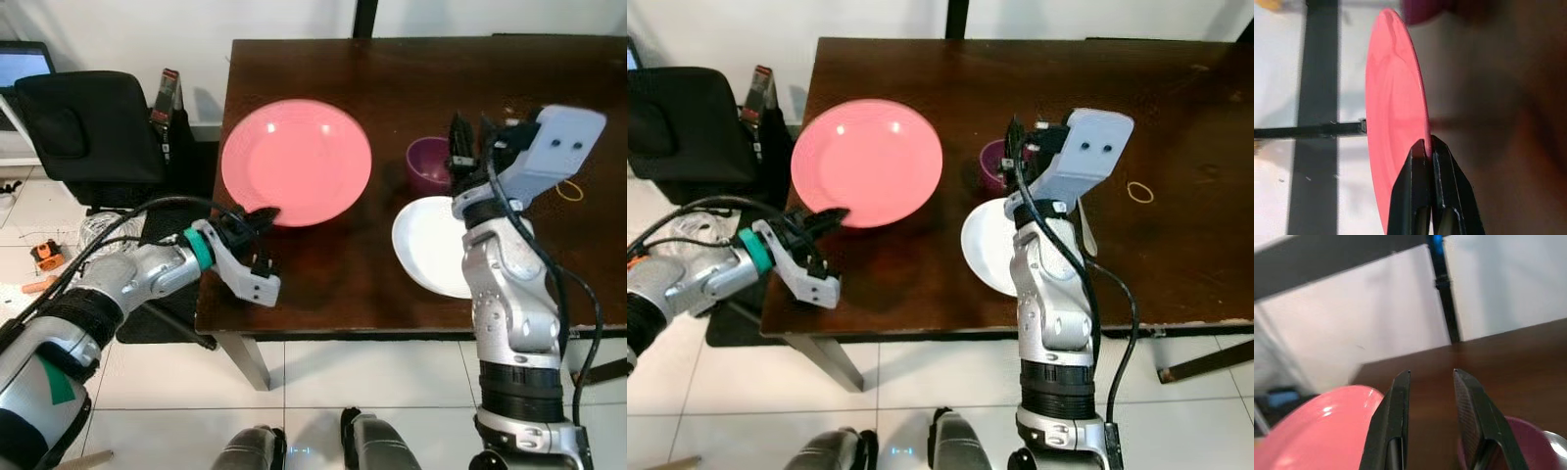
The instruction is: Setting the table
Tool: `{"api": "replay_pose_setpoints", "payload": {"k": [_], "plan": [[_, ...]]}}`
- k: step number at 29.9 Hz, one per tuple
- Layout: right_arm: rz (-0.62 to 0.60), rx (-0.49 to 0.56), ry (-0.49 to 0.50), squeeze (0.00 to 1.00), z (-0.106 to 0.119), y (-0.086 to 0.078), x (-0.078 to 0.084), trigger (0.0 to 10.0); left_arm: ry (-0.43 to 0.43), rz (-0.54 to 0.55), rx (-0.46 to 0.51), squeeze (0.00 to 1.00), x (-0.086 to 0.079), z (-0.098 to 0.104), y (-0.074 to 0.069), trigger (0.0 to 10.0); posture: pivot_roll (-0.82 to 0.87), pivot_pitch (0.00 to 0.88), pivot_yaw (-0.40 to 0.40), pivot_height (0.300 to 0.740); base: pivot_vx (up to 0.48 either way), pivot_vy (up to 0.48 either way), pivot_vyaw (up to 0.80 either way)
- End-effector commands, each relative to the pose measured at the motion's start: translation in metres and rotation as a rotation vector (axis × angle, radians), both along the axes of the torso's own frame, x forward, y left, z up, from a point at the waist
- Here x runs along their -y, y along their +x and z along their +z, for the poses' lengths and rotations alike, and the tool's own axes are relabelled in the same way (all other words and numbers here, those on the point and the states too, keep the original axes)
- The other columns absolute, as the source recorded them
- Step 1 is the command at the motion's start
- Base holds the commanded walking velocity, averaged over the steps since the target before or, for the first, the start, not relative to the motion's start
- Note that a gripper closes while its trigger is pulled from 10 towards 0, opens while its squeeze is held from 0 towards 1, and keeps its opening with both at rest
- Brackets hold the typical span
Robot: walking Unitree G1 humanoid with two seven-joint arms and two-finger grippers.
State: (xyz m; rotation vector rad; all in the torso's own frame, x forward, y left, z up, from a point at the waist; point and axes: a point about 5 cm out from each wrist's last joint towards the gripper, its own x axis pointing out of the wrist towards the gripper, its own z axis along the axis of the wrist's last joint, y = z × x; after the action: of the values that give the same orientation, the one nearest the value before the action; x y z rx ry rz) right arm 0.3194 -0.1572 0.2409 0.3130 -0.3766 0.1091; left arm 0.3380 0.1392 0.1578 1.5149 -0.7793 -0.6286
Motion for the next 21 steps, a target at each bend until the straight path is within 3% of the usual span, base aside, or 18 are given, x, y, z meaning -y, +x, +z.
{"api": "replay_pose_setpoints", "payload": {"k": [1, 2, 3, 4, 5, 7, 9, 12, 21], "plan": [[0.168, -0.055, 0.094, 0.00, 0.000, 0.002, -0.009, 10.0, -0.032, -0.012, 0.069, 0.00, -0.003, 0.017, 0.002, 10.0, 0.03, 0.060, 0.032, 0.740, 0.000, 0.000, 0.00], [0.168, -0.055, 0.094, 0.00, 0.000, 0.002, -0.009, 10.0, -0.032, -0.012, 0.069, 0.00, -0.003, 0.017, 0.002, 10.0, 0.03, 0.060, 0.032, 0.740, 0.000, 0.000, 0.00], [0.295, -0.080, 0.136, 0.00, 0.001, 0.002, -0.019, 10.0, -0.051, -0.018, 0.112, 0.00, -0.003, 0.027, 0.004, 10.0, 0.03, 0.057, 0.028, 0.740, 0.000, 0.000, 0.00], [0.295, -0.080, 0.136, 0.00, 0.001, 0.002, -0.019, 10.0, -0.051, -0.018, 0.112, 0.00, -0.003, 0.027, 0.004, 10.0, 0.03, 0.057, 0.028, 0.740, 0.000, 0.000, 0.00], [0.425, -0.109, 0.222, 0.00, 0.001, 0.002, -0.029, 10.0, -0.064, -0.028, 0.150, 0.00, -0.002, 0.034, 0.004, 10.0, 0.03, 0.059, 0.022, 0.740, 0.000, 0.000, 0.00], [0.425, -0.109, 0.222, 0.00, 0.001, 0.002, -0.029, 10.0, -0.064, -0.028, 0.150, 0.00, -0.002, 0.034, 0.004, 10.0, 0.03, 0.059, 0.022, 0.740, 0.000, 0.000, 0.00], [0.549, -0.146, 0.328, 0.00, -0.003, 0.003, -0.042, 10.0, -0.062, -0.039, 0.184, 0.00, -0.005, 0.038, 0.002, 10.0, 0.03, 0.059, 0.020, 0.740, 0.000, 0.000, 0.00], [0.616, -0.154, 0.406, 0.00, -0.004, 0.003, -0.050, 10.0, -0.069, -0.019, 0.217, 0.00, -0.013, 0.046, 0.001, 10.0, 0.03, 0.051, 0.021, 0.740, 0.000, 0.000, 0.00], [0.738, -0.016, 0.386, 0.00, 0.023, 0.002, -0.062, 10.0, -0.133, -0.017, 0.343, 0.00, -0.015, 0.077, 0.004, 10.0, 0.05, 0.041, 0.027, 0.740, 0.000, 0.000, 0.00]]}}
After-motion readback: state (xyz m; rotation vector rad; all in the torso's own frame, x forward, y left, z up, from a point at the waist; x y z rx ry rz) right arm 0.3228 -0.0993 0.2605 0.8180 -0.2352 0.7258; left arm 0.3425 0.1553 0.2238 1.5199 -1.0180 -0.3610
